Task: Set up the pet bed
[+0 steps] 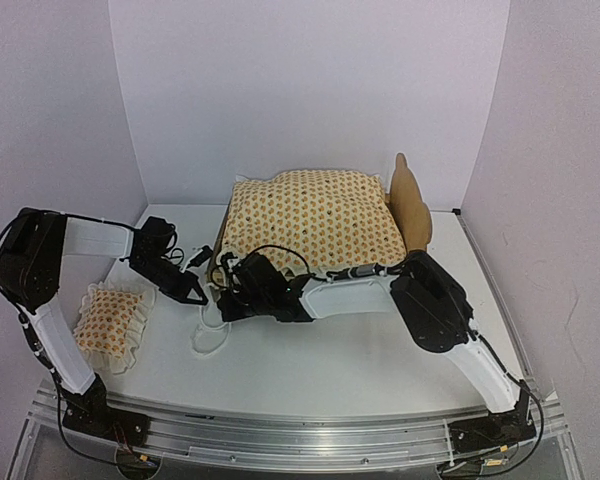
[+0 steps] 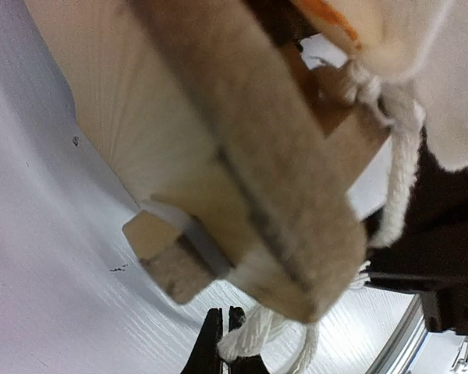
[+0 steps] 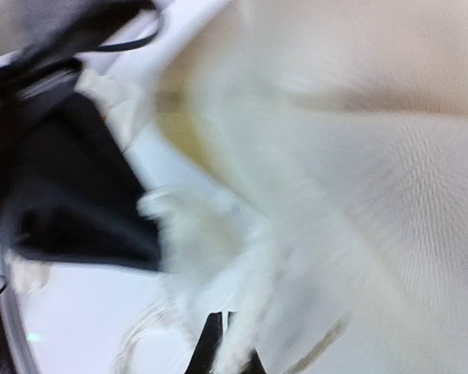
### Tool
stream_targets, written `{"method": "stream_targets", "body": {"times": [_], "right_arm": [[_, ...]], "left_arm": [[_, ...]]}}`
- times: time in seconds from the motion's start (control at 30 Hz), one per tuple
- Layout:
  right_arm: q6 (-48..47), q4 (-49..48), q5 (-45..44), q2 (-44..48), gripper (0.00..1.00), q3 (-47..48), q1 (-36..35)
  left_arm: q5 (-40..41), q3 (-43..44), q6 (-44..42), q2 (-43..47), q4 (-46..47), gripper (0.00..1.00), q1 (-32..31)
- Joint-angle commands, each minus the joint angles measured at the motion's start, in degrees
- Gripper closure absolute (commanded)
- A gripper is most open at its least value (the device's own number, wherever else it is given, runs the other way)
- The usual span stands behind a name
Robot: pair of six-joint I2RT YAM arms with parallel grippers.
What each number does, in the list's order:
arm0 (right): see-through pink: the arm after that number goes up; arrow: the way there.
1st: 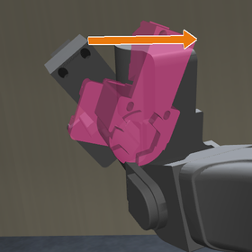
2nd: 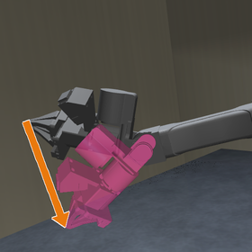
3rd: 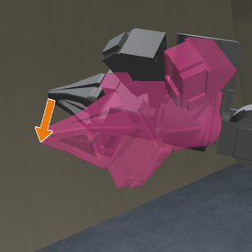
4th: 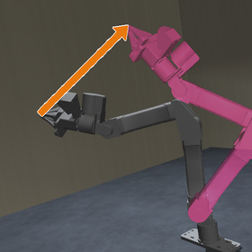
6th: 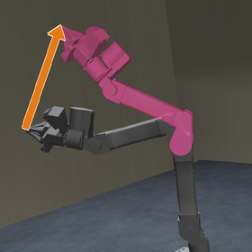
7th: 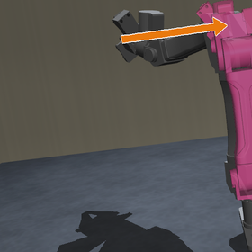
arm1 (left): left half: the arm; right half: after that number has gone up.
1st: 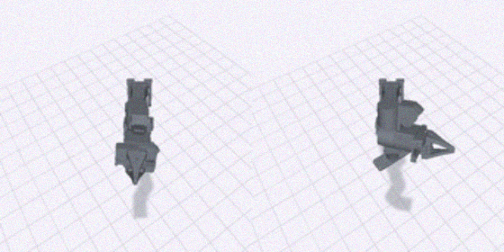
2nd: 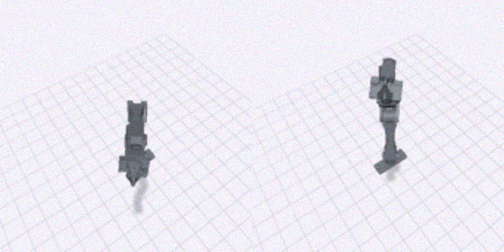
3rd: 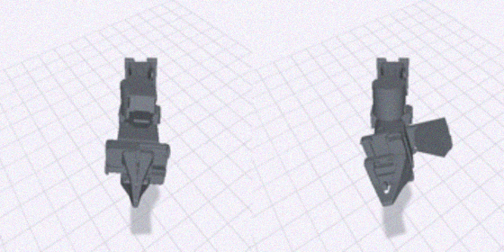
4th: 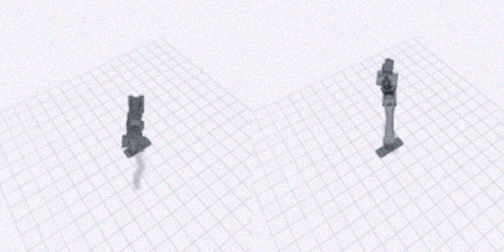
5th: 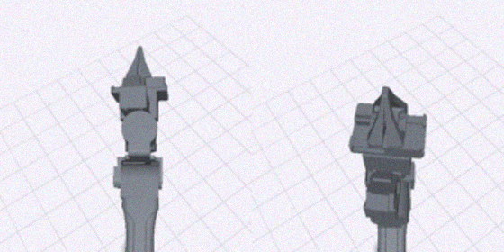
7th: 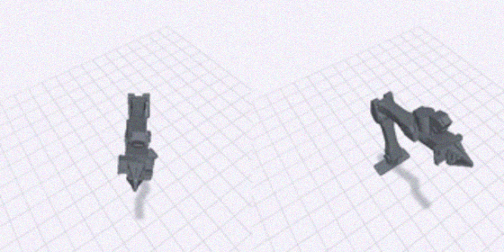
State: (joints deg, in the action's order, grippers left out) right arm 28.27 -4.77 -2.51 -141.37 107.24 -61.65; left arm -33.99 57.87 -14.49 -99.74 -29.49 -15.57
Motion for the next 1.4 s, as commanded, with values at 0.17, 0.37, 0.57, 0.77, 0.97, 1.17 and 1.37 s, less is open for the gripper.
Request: {"method": "stream_targets", "body": {"times": [0.17, 0.37, 0.57, 0.77, 0.97, 1.17, 1.37], "right_arm": [[-5.6, -6.8, 11.3, 13.6, 1.0, -4.2, 0.1], [-0.5, -7.3, 12.8, 12.9, 0.88, -3.7, 2.1], [2.6, -7.0, 10.7, 14.0, 0.69, -6.6, 3.0], [5.9, -4.0, 8.4, 17.8, 0.47, -11.0, 2.9], [9.4, -2.1, 7.2, 23.1, 0.42, -17.4, 2.9], [12.7, -0.6, 3.9, 28.2, 0.43, -23.6, 2.9], [17.4, -0.2, -3.8, 30.9, 0.58, -29.4, 3.0]], "left_arm": [[-3.8, 6.3, -8.3, 0.5, 0.0, 1.0, -4.6], [-10.8, 8.9, -14.5, -1.7, 0.1, 1.0, -6.4], [-8.5, 10.1, -27.7, -5.3, -2.6, 1.0, -9.0], [-5.7, 8.6, -37.7, -6.4, -0.3, 1.0, -9.5], [-3.1, 8.5, -41.3, -8.0, 0.5, 1.0, -10.6], [2.4, 7.2, -41.9, -9.3, 2.7, 1.0, -13.2], [4.1, 7.1, -41.4, -10.1, 3.5, 1.0, -13.5]]}}
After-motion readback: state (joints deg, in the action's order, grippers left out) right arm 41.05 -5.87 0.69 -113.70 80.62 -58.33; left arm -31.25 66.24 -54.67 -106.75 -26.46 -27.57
